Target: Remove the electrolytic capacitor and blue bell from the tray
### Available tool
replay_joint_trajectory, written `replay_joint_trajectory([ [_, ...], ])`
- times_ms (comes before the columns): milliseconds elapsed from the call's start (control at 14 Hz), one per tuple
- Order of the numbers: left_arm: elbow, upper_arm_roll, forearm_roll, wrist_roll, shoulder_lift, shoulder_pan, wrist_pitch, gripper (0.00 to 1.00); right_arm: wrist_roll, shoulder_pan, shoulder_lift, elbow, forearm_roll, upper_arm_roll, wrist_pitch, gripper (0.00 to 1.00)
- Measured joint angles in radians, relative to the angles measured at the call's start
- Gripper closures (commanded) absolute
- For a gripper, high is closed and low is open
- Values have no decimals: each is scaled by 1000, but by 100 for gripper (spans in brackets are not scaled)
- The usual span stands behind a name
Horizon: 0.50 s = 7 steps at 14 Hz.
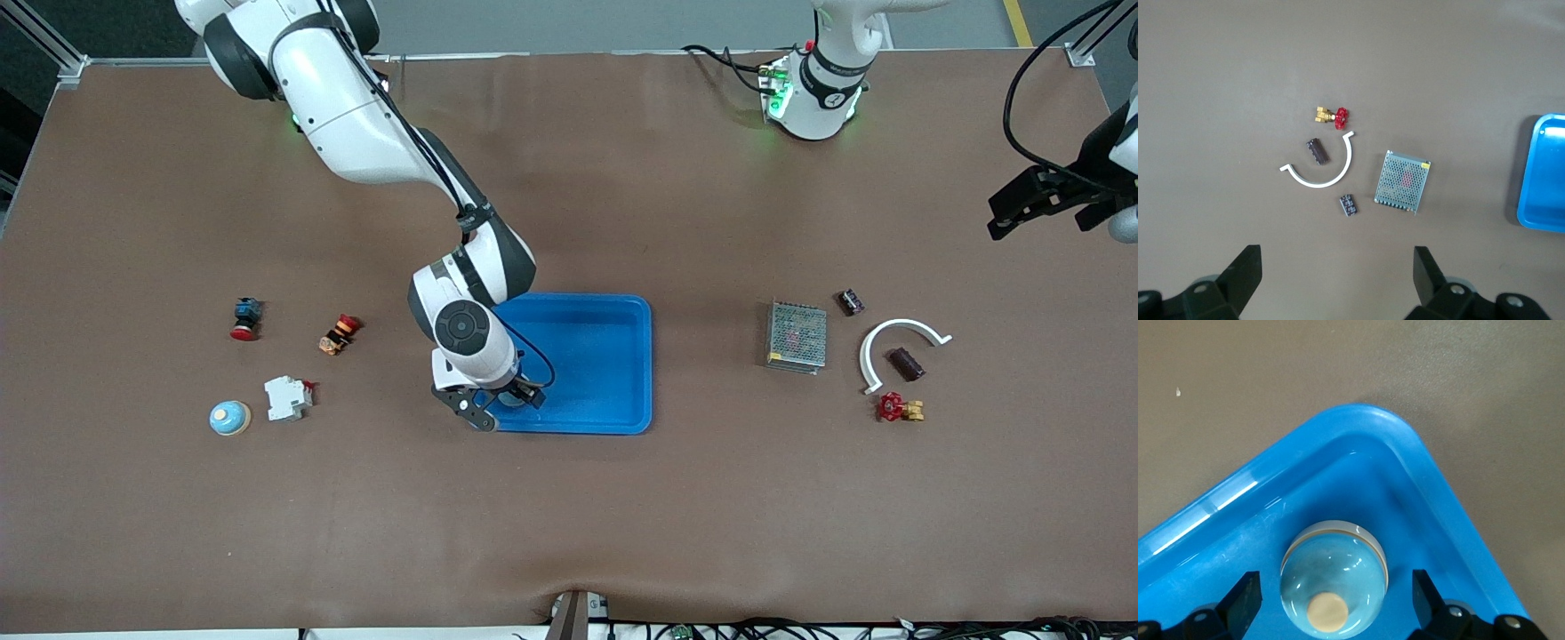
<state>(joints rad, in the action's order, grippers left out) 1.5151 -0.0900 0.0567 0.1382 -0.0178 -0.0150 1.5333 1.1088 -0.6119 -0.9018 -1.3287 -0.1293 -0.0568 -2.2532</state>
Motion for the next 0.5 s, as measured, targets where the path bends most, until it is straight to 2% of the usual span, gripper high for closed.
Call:
replay_joint_trajectory([
  [143, 3, 0, -1, 0, -10, 8, -16, 0, 0, 0, 0, 0, 0, 0, 0, 0],
  [356, 5, 0, -1, 0, -20, 16, -25, 0, 0, 0, -1, 0, 0, 0, 0, 9],
  [499, 7, 0, -1, 0, -21, 16, -26, 0, 0, 0, -2, 0, 0, 0, 0, 10],
])
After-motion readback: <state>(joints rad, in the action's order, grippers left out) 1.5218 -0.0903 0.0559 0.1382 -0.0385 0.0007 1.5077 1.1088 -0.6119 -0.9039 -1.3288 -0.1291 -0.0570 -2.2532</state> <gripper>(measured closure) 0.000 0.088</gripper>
